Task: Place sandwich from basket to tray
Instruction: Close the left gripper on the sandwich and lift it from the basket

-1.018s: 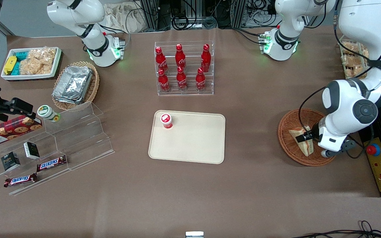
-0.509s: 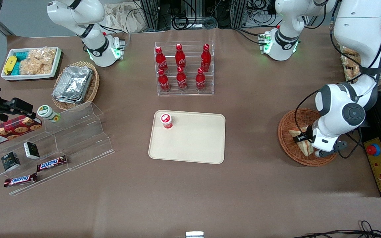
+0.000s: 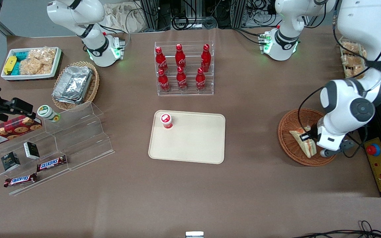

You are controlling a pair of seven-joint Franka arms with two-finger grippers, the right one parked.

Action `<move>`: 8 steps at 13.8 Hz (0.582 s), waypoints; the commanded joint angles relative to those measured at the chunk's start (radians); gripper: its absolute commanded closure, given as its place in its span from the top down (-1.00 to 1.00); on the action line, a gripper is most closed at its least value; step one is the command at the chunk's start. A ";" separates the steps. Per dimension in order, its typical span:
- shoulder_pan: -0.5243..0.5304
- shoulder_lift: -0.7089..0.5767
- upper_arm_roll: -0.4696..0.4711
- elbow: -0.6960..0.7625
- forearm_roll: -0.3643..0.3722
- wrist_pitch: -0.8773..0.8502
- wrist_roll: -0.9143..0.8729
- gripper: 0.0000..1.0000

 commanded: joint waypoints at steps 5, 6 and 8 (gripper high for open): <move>-0.004 -0.142 -0.101 0.419 0.021 -0.576 -0.057 -0.69; -0.004 -0.146 -0.129 0.460 0.030 -0.624 -0.079 -0.69; -0.002 -0.154 -0.230 0.545 0.079 -0.699 -0.155 -0.69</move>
